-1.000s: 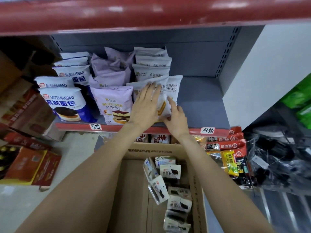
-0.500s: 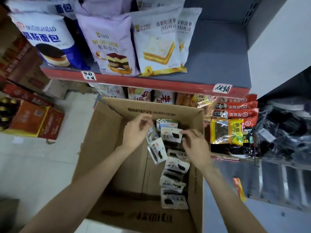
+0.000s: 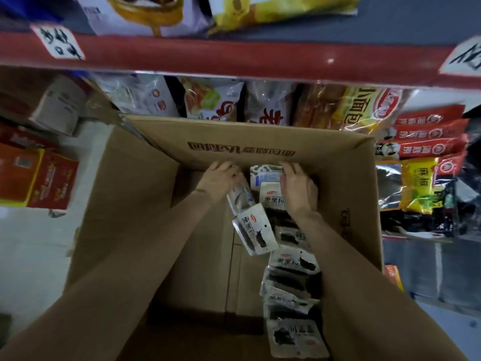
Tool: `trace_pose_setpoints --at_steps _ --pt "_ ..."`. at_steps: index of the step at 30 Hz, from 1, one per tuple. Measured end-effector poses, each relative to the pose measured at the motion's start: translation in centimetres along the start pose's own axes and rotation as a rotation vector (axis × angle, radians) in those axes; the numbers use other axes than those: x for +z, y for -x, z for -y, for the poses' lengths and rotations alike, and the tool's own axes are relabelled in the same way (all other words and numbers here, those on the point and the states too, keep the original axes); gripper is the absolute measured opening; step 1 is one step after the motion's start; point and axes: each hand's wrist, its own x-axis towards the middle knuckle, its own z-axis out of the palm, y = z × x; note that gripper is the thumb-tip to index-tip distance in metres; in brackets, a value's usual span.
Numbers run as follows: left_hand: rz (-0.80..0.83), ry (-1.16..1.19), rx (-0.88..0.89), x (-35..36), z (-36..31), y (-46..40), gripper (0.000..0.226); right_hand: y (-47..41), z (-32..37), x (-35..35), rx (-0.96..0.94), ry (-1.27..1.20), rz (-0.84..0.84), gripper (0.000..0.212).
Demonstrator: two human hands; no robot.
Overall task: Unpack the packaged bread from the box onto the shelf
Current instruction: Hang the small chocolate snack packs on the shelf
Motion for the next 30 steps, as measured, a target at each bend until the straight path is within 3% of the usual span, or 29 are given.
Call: trace_pose_setpoints --at_steps 5,10,15,17,20,23,26,30 --pt "-0.060 0.041 -0.023 1.9 1.8 0.8 0.033 -0.6 0.3 1.4 0.036 0.186 0.032 0.024" --pt "-0.182 0.609 -0.297 3.5 3.2 5.1 0.029 1.3 0.4 0.0 0.002 0.103 -0.044 0.018" --pt "-0.324 1.163 -0.441 0.4 2.8 10.4 0.019 6.1 1.5 -6.4 -0.056 0.015 -0.385 0.007" --pt "-0.367 1.280 -0.491 -2.1 2.7 12.4 0.015 7.7 2.2 -9.5 -0.112 -0.017 -0.470 0.011" --pt "-0.467 1.424 -0.523 -6.6 2.6 15.6 0.011 9.9 3.6 -14.4 -0.093 -0.234 -0.388 0.013" --pt "-0.593 1.397 -0.463 -11.1 2.7 18.2 0.005 11.8 4.0 -18.7 -0.012 -0.407 -0.266 0.013" --pt "-0.647 1.351 -0.311 -15.1 2.5 20.2 0.029 13.7 3.3 -22.9 0.050 -0.495 -0.251 0.015" --pt "-0.621 1.080 -0.125 -20.4 1.5 21.4 0.037 15.6 2.1 -28.4 0.079 -0.513 -0.247 0.015"
